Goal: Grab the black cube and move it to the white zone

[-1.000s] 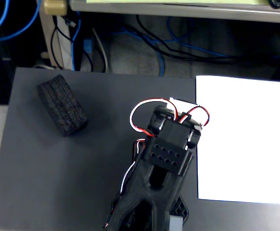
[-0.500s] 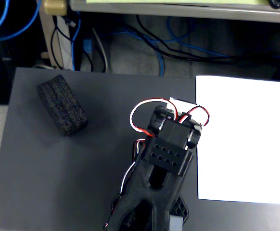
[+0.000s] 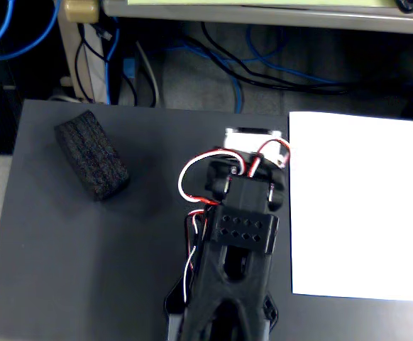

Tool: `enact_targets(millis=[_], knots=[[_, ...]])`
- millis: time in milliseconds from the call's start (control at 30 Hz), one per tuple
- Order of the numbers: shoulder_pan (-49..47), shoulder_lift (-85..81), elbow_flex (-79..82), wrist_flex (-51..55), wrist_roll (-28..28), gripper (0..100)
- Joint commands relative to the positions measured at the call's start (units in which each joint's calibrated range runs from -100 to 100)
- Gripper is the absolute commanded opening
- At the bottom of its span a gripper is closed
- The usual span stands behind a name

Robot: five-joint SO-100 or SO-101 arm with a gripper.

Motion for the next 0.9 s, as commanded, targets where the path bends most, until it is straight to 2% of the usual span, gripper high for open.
enact_targets(millis=[0,233,433,567,867], knots=[[-4.7,-0.7,-0.4,-1.7,-0.2,2],[-4.8,-0.2,-3.9,-1.2,-0.2,2],[-5.5,0.3,-26.5,7.2,-0.2,2],[-8.0,2.3,-33.5,8.9,-0.2,2],[-19.1,26.7,-50.0,9.4,0.0,2]])
